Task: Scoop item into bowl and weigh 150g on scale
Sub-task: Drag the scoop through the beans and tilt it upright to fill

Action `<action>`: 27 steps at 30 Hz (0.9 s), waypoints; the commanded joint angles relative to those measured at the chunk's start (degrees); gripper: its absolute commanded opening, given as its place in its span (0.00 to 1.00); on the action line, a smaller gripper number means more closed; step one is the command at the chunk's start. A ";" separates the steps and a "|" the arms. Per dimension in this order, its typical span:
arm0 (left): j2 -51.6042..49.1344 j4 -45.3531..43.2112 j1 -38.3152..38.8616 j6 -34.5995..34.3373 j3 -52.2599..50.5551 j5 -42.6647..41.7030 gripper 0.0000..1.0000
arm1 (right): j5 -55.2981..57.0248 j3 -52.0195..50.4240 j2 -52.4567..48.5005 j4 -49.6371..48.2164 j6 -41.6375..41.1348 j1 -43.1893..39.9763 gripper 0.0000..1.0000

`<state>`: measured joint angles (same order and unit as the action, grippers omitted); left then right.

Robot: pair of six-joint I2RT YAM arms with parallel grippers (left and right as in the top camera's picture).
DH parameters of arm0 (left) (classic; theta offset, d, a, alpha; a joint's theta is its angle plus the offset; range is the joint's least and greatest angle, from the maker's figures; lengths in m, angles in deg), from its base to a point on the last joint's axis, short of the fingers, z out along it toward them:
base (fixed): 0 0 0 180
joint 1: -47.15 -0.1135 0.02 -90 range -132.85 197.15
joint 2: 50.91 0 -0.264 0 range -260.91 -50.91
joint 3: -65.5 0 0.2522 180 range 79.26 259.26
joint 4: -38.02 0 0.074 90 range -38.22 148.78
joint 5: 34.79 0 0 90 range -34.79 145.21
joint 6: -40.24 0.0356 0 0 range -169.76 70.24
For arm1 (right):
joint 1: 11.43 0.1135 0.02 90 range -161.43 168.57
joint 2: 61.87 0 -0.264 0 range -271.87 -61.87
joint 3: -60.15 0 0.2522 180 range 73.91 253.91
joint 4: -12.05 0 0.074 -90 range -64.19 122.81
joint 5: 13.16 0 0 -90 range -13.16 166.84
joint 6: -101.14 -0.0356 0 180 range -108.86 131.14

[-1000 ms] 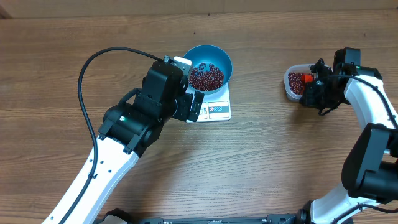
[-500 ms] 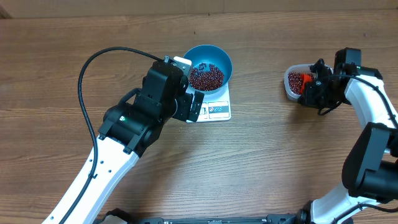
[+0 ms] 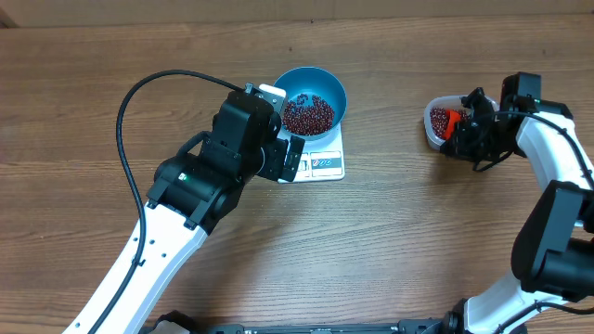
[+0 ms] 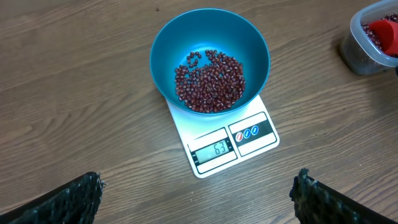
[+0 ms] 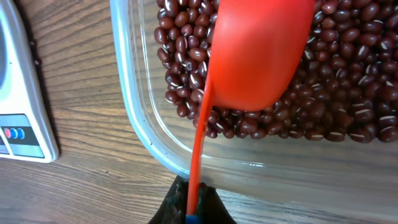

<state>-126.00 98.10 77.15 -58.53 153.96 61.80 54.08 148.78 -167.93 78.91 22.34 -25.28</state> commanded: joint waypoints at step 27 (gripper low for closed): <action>0.83 -0.04 -0.09 1.05 1.18 -0.48 1.00 | -17.14 -0.04 -5.05 -2.23 0.79 -7.85 0.04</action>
<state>-126.00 98.10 77.15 -58.53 153.96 61.80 40.13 148.45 -171.15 78.83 22.56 -32.14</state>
